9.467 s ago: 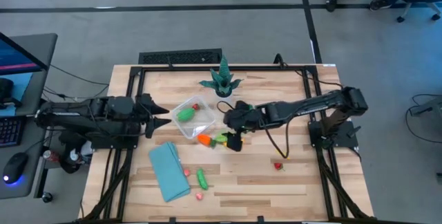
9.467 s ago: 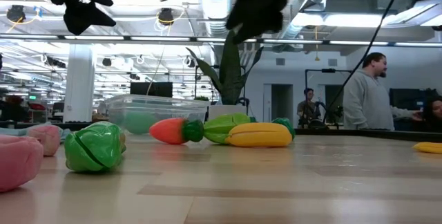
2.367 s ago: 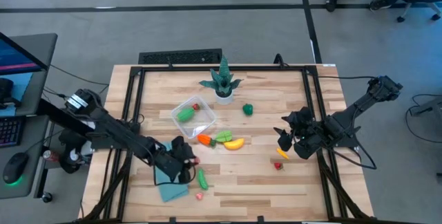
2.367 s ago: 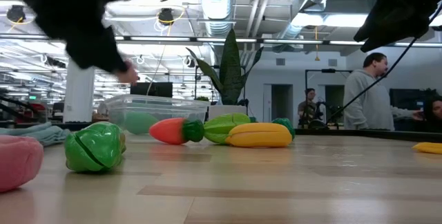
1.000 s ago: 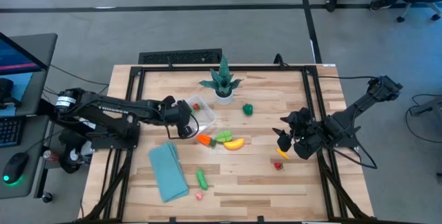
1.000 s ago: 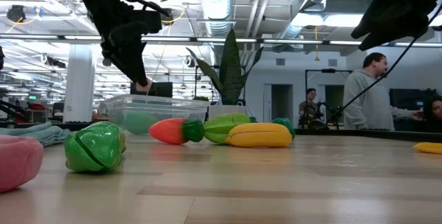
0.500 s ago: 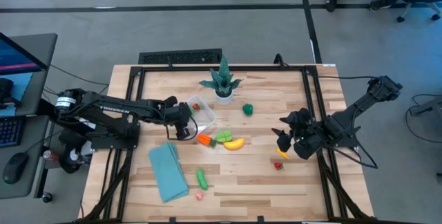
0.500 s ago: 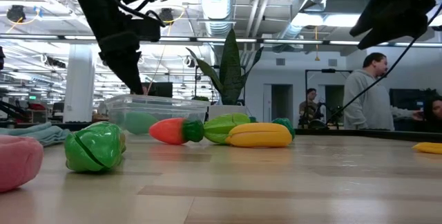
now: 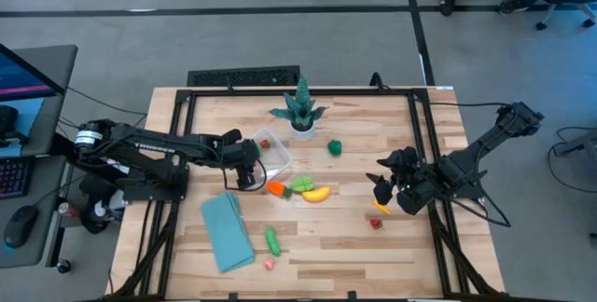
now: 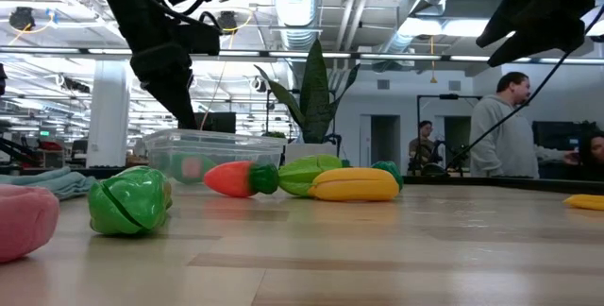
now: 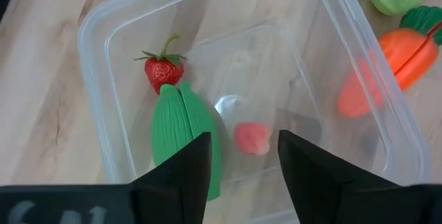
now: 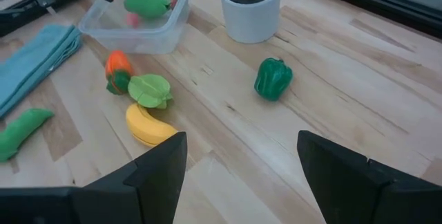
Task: Pick and placing Produce into tupperware
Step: Put the yellow chili pepper into the transparent container
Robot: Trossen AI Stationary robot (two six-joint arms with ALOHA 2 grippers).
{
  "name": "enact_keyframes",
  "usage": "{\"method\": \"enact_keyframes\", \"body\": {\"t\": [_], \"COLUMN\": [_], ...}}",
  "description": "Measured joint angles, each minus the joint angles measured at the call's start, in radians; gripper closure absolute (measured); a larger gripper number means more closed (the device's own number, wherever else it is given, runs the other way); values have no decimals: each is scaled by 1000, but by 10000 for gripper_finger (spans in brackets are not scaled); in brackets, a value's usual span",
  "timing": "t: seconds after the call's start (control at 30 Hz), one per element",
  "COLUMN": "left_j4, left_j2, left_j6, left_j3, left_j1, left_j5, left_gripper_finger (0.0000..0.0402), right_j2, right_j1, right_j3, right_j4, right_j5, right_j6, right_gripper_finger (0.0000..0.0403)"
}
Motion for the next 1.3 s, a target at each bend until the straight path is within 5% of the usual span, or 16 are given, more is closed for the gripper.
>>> {"method": "enact_keyframes", "body": {"t": [0.4,0.73,1.3], "left_j4": [-3,-29,-23], "left_j2": [0,-18,-315], "left_j6": [52,111,-23], "left_j3": [45,184,196], "left_j1": [-21,-69,-139], "left_j5": [9,11,-12], "left_gripper_finger": [223,223,223], "right_j2": [0,58,378], "right_j1": [104,333,292], "right_j3": [0,0,0], "right_j4": [-13,-166,-127], "right_j5": [-160,-153,-237], "right_j6": [11,299,325], "right_gripper_finger": [133,133,133]}}
